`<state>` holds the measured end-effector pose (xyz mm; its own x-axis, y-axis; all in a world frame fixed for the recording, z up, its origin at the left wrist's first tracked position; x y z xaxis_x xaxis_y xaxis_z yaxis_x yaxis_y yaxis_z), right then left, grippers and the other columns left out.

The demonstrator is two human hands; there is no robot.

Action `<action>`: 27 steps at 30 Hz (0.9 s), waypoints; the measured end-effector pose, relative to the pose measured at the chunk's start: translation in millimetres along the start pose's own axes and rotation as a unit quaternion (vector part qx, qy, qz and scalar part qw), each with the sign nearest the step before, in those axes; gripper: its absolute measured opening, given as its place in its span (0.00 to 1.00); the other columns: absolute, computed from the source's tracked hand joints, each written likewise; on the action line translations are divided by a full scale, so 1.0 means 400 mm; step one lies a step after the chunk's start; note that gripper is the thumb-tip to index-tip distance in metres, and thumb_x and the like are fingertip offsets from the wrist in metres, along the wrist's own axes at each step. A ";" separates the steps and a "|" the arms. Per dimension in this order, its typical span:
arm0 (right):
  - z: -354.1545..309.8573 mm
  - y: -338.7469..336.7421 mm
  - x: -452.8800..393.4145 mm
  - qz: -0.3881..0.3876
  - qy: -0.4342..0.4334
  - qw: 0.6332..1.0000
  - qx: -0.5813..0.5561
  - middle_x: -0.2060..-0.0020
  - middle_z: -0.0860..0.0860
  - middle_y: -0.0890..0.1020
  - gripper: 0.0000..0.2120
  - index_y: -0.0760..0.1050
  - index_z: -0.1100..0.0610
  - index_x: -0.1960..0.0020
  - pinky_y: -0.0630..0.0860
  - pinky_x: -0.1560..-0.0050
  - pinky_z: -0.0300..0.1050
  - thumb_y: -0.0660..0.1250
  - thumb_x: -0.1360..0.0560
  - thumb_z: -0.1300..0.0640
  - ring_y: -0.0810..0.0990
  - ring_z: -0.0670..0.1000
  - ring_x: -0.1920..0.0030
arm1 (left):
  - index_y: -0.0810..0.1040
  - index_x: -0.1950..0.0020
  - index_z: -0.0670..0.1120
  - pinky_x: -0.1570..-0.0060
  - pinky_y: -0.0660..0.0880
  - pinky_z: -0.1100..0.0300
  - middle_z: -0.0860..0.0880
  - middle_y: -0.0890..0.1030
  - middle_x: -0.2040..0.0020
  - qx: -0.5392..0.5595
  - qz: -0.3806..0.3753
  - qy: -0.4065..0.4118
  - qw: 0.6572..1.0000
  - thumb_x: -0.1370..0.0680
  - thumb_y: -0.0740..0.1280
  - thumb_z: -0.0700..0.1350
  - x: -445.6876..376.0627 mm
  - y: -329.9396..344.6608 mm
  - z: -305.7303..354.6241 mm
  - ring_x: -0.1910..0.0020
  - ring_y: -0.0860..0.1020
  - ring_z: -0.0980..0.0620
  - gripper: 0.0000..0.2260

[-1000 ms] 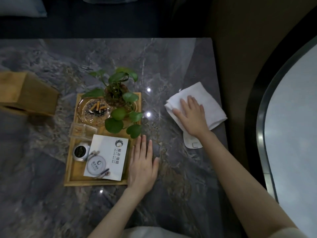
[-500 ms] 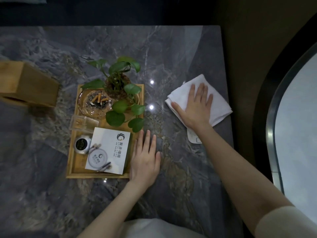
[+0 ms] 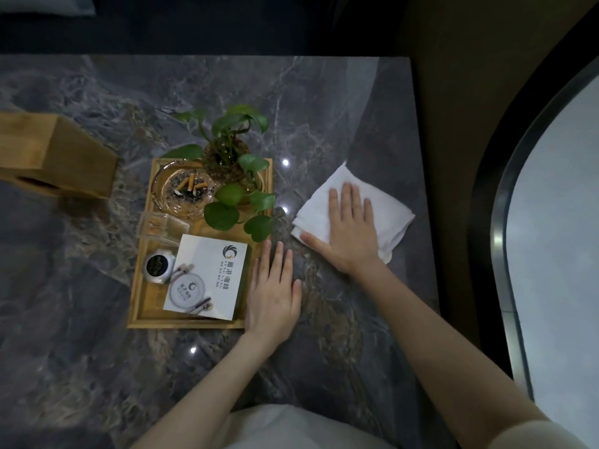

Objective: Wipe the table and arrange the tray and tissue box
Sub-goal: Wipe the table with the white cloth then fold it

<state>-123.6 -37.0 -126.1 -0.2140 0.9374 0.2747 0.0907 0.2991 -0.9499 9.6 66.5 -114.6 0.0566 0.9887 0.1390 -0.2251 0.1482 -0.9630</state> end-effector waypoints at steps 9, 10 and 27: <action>0.006 0.010 -0.005 0.018 -0.054 0.998 0.009 0.24 0.62 0.46 0.47 0.42 0.59 0.25 0.41 0.26 0.59 0.42 0.32 0.27 0.42 0.60 0.25 | 0.61 0.29 0.37 0.29 0.51 0.47 0.40 0.64 0.27 0.018 -0.004 -0.006 1.000 0.23 0.50 0.50 0.003 0.007 -0.008 0.26 0.53 0.45 0.26; 0.010 0.008 -0.017 0.018 -0.044 0.999 0.013 0.24 0.62 0.46 0.48 0.42 0.59 0.25 0.41 0.26 0.60 0.41 0.32 0.27 0.42 0.61 0.25 | 0.61 0.29 0.37 0.29 0.50 0.48 0.41 0.63 0.27 0.023 -0.003 -0.007 1.000 0.23 0.49 0.51 0.003 0.008 -0.008 0.26 0.52 0.46 0.26; 0.076 -0.065 -0.214 0.015 0.034 0.999 -0.025 0.24 0.60 0.40 0.54 0.37 0.57 0.25 0.36 0.28 0.63 0.48 0.37 0.22 0.37 0.58 0.25 | 0.62 0.29 0.38 0.27 0.51 0.51 0.41 0.65 0.27 0.029 -0.004 -0.006 1.000 0.23 0.53 0.48 0.004 0.019 -0.008 0.26 0.51 0.47 0.24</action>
<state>-137.1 -130.4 -129.2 -0.1436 0.9553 0.2584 0.1453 0.2786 -0.9494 11.0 69.0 -122.3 0.0477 0.9876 0.1497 -0.2800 0.1571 -0.9471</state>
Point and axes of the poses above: each hand's wrist, its own x-axis away from the middle knuckle, its own y-axis out of the palm, z = x × y, the point moved 3 cm from there along -x, towards the middle knuckle
